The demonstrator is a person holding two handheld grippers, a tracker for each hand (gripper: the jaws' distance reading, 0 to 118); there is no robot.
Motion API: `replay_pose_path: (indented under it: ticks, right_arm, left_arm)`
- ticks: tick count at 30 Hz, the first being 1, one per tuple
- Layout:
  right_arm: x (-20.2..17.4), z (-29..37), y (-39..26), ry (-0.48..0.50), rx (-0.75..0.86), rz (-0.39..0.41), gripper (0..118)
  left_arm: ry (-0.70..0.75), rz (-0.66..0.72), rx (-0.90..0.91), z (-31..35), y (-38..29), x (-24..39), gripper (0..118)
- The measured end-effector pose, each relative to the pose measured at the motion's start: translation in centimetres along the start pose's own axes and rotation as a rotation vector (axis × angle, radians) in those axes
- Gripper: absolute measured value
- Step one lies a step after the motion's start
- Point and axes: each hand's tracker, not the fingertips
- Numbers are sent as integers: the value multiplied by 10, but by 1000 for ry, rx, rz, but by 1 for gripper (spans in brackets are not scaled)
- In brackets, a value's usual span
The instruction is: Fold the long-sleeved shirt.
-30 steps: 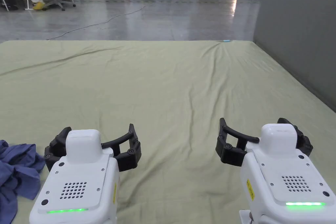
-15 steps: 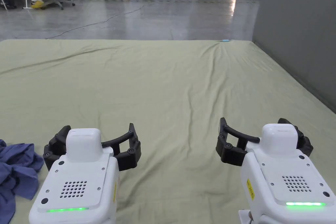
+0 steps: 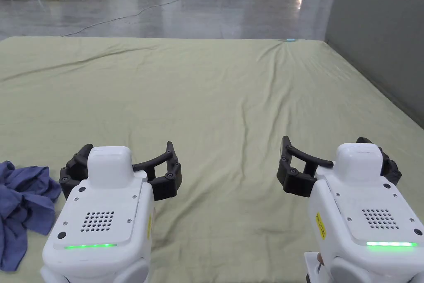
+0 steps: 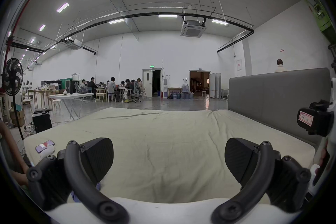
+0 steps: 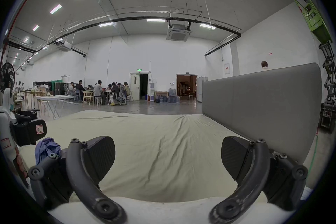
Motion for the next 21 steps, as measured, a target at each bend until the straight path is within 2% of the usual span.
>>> replay_pose_path:
  ticks: [21]
  right_arm:
    - [2, -6, -1, -13, -15, 15, 116]
  left_arm:
    - [-12, -30, -7, -13, 4, 7, 118]
